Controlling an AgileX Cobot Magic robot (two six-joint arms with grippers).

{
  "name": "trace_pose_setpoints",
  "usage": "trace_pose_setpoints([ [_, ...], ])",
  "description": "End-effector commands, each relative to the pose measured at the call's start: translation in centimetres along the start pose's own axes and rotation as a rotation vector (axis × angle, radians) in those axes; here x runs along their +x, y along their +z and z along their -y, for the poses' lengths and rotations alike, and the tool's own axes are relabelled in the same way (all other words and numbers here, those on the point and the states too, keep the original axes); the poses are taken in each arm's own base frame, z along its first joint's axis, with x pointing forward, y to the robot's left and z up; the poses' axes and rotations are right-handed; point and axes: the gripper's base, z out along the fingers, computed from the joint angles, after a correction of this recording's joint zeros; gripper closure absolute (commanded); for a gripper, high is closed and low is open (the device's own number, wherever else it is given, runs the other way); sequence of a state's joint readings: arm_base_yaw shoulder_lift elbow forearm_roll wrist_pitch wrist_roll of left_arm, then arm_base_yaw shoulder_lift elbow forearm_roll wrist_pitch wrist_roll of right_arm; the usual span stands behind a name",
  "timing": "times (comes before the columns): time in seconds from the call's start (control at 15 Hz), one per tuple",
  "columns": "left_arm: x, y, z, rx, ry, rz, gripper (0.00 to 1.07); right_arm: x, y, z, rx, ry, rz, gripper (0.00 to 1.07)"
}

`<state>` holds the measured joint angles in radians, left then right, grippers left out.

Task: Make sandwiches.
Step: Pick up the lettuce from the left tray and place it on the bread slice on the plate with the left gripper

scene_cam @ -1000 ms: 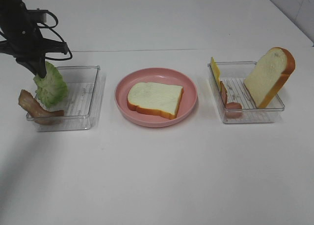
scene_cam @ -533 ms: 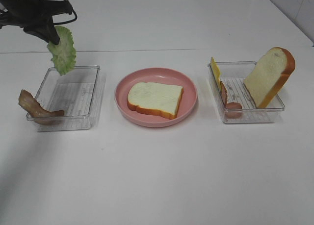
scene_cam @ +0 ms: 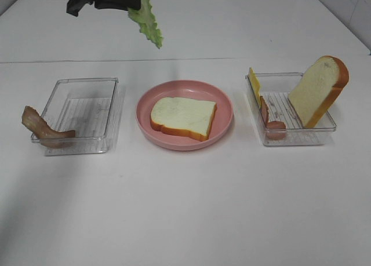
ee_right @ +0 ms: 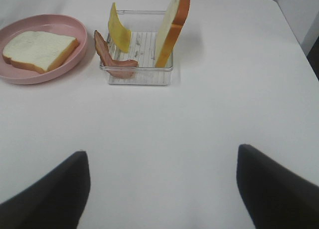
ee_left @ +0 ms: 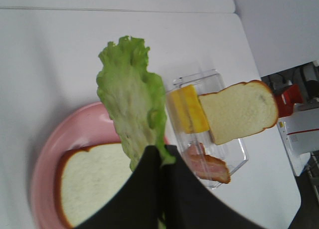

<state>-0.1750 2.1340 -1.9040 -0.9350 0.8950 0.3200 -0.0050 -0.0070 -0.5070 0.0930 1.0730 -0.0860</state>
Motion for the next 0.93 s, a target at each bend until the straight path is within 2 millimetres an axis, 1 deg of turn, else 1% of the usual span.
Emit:
trace_pose_setpoints([
  [0.07,0.7,1.5,2.9,0.049,0.035,0.023,1.07,0.0,-0.1,0.0,0.008,-0.005,0.023,0.31],
  [0.2,1.7,3.4,4.5,0.071,0.045,0.022,1.07,0.0,-0.1,0.0,0.008,-0.005,0.023,0.31],
  [0.27,2.4,4.6,5.0,0.082,0.039,0.01,1.07,0.0,-0.1,0.0,0.008,-0.005,0.023,0.31],
  [0.33,2.6,5.1,5.0,0.085,0.034,0.004,1.07,0.0,-0.1,0.0,0.008,-0.005,0.023,0.31],
  [0.47,4.1,7.4,5.3,0.101,0.013,-0.043,1.07,0.0,-0.1,0.0,0.008,-0.005,0.023,0.31],
  [0.53,5.7,9.5,5.0,0.108,-0.005,-0.1,1.07,0.0,-0.1,0.0,0.007,-0.005,0.023,0.31],
  [0.6,5.9,9.8,4.9,0.111,-0.009,-0.112,1.07,0.0,-0.1,0.0,0.007,-0.005,0.023,0.31],
  [0.67,6.6,10.6,4.6,0.112,-0.019,-0.149,1.07,0.0,-0.1,0.0,0.007,-0.005,0.023,0.31],
  [0.73,6.6,10.6,4.6,0.112,-0.019,-0.149,1.07,0.0,-0.1,0.0,0.007,-0.005,0.023,0.31],
  [0.8,8.1,11.7,3.3,0.121,-0.04,-0.262,1.07,0.0,-0.1,0.0,0.007,-0.005,0.023,0.31],
  [0.93,8.9,12.0,2.5,0.107,-0.023,-0.333,1.07,0.0,-0.1,0.0,0.006,-0.004,0.023,0.31],
])
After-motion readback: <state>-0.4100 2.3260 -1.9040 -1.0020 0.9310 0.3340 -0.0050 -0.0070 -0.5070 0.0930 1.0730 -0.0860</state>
